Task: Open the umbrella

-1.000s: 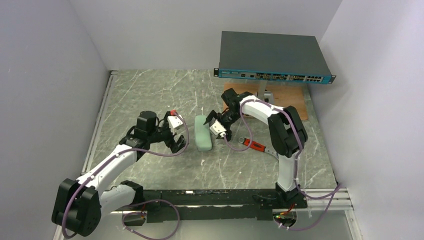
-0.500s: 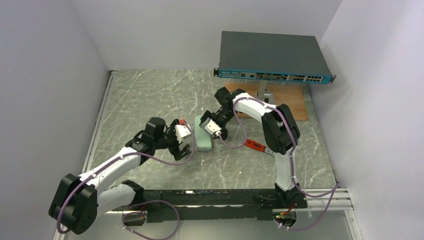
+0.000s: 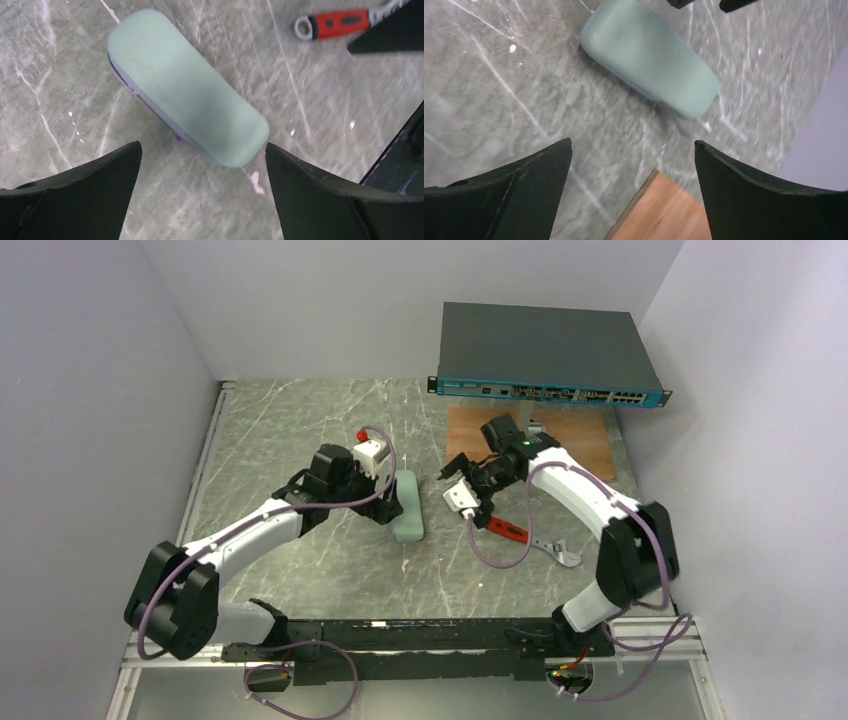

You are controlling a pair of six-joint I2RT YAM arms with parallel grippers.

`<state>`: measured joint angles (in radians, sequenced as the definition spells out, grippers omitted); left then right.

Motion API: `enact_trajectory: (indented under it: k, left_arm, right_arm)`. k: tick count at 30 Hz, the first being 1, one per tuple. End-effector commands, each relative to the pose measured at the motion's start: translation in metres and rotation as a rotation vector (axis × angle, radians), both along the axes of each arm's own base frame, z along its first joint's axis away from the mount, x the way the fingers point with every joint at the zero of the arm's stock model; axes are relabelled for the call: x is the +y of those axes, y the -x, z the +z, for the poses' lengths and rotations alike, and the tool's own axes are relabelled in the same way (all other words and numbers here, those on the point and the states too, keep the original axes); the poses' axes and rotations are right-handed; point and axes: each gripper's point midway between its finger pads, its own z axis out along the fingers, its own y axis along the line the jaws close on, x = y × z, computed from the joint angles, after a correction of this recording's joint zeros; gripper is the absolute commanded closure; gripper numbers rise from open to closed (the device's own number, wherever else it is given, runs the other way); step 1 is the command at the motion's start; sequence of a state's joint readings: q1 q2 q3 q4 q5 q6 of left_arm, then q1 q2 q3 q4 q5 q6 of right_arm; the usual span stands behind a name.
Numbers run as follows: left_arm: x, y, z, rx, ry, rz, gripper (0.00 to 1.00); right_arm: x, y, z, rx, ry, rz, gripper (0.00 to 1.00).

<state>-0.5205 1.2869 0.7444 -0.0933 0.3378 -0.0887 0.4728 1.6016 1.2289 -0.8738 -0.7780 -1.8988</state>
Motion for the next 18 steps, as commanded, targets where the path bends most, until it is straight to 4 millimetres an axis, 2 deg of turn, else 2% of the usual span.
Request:
enact_trajectory:
  k: [1, 3, 5, 10, 15, 18]
  left_arm:
    - [-0.013, -0.029, 0.018, 0.133, 0.138, 0.223, 0.00]
    - [-0.016, -0.037, 0.009, 0.161, 0.120, 0.228, 0.02]
    - [-0.015, -0.045, -0.006, 0.189, 0.103, 0.236, 0.07]
    - [-0.021, -0.057, -0.025, 0.221, 0.080, 0.188, 0.19]
    - [-0.051, -0.048, -0.035, 0.268, 0.137, -0.023, 0.48]
    - [-0.067, -0.034, -0.042, 0.293, 0.150, -0.147, 0.56]
  right_arm:
    - [-0.025, 0.002, 0.006, 0.105, -0.013, -0.276, 0.07]
    - [-0.034, 0.006, 0.009, 0.140, -0.017, -0.366, 0.07]
    - [-0.043, 0.011, 0.013, 0.136, -0.024, -0.418, 0.07]
    - [-0.056, 0.021, 0.021, 0.117, -0.048, -0.514, 0.07]
    - [-0.064, 0.035, 0.025, 0.154, -0.048, -0.575, 0.06]
    - [-0.070, 0.043, 0.024, 0.147, -0.041, -0.576, 0.07]
